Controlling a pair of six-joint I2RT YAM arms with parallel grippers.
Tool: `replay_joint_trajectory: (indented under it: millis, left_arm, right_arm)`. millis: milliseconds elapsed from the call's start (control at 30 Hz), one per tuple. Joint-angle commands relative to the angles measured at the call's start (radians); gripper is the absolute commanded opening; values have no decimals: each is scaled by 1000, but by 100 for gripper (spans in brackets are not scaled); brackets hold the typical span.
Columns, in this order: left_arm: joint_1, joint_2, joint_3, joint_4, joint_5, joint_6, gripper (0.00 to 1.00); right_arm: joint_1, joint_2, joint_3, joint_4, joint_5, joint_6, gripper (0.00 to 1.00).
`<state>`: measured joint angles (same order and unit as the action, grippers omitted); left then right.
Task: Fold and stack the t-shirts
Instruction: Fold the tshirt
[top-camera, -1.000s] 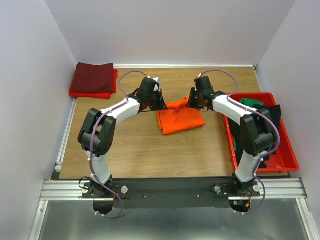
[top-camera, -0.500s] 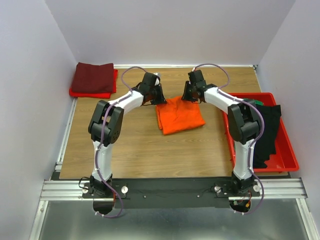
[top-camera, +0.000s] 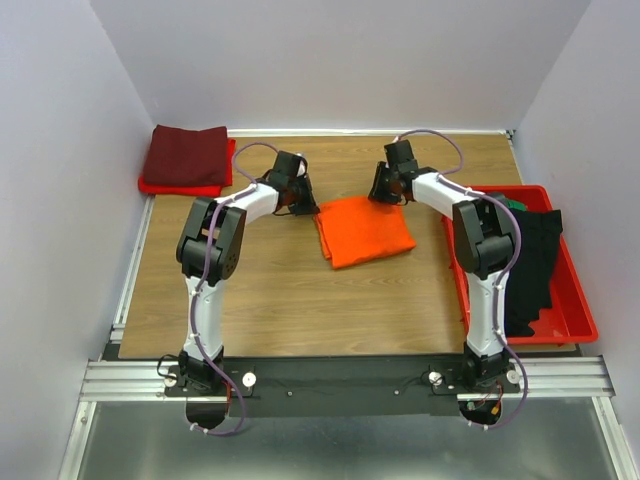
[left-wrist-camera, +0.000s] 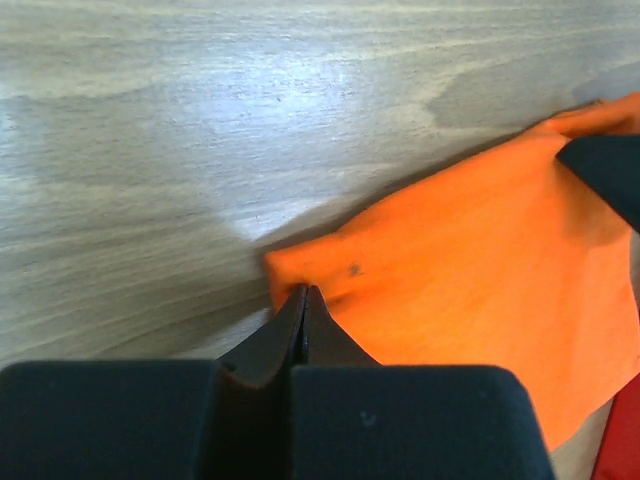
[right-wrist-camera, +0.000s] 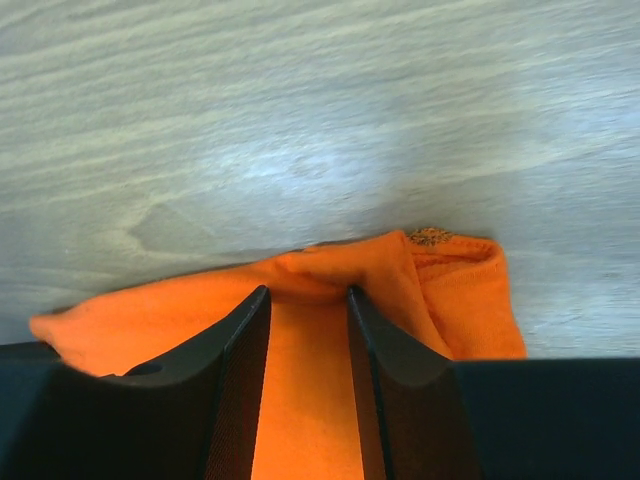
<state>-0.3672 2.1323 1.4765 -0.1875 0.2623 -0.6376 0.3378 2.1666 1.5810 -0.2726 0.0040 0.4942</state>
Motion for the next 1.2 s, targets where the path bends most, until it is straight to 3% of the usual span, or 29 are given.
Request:
replay_joint_trajectory:
  millis: [0,133,367,533,833,1167]
  left_arm:
    - [20,23,-15,-4,-3,6,0]
    - [28,25,14,-16,5,13,0]
    - [33,-50,117,-61,-23,42,0]
    - [13,-158,104,-66,-21,38,0]
    - [-174,-219,-36,22,25,10,0]
    - [-289,-141,-246,171,48,-57,0]
  right_arm:
    - [-37,4,-16,-8,2,-3,45]
    - [-66,-28,-30,-8,-108,12,47]
    - [-66,-145,-73,-5,-104,20,47]
    - [-66,-220,-118,4,-66,27,47]
    - [-89,-173,-107,4,-32,26,45]
    - [-163,-27,-96,3,-74,50,40]
